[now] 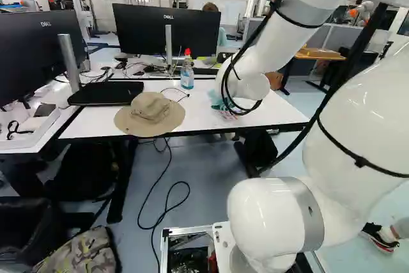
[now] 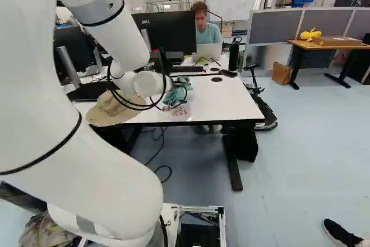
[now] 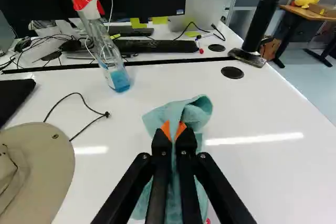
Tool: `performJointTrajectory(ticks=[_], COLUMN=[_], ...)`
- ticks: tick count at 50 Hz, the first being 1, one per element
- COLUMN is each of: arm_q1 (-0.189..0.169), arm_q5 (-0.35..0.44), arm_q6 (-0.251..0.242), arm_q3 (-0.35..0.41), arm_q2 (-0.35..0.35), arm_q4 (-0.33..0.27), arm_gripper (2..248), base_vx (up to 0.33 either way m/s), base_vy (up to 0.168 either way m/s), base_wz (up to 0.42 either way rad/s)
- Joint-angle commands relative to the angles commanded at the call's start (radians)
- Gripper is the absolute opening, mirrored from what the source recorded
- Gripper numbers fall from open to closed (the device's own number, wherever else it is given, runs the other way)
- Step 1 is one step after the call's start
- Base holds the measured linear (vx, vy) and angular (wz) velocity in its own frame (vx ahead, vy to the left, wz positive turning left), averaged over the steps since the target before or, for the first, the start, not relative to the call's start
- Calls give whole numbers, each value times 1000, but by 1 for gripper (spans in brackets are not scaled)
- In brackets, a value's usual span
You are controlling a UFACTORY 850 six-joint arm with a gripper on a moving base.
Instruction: Clean the table with the green towel
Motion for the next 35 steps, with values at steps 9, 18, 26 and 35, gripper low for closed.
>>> performJointTrajectory(ticks=[9,18,26,35], arm_q1=[0,0,0,0], arm_q5=[0,0,0,0], arm_q6=[0,0,0,0], arm_q3=[-2,-5,-8,-11], arm_q2=[-25,-51,-74,-92], arm_q4=[0,0,0,0], arm_gripper=[25,25,25,25], base_vx=[0,0,0,0], base_vy=[0,0,0,0], base_wz=[0,0,0,0])
